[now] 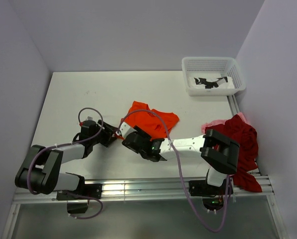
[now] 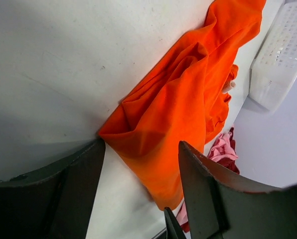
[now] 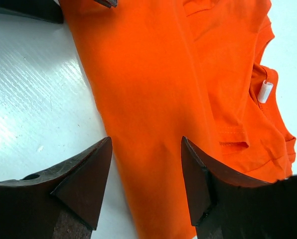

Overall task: Roll the t-shirts
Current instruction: Roll the tshirt

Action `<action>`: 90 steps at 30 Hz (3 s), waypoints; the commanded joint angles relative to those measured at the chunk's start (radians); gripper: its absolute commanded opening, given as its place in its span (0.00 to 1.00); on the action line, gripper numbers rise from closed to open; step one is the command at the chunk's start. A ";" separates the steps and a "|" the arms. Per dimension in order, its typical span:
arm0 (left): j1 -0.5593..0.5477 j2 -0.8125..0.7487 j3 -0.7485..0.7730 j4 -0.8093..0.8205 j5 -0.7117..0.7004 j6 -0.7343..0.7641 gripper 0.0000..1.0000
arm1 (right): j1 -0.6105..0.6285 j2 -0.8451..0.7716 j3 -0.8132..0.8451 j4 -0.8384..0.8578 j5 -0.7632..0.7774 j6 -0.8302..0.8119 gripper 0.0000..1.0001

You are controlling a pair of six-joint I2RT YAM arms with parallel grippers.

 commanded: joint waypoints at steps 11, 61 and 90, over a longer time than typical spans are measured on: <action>-0.034 0.214 -0.017 0.160 -0.096 -0.131 0.57 | 0.005 -0.123 -0.064 0.093 0.007 -0.001 0.64; -0.017 0.027 0.396 -0.604 -0.019 0.087 0.01 | 0.041 0.245 0.043 0.171 0.212 -0.154 0.82; 0.104 -0.096 0.346 -0.550 0.099 0.159 0.38 | -0.019 0.261 0.115 0.010 0.011 -0.058 0.00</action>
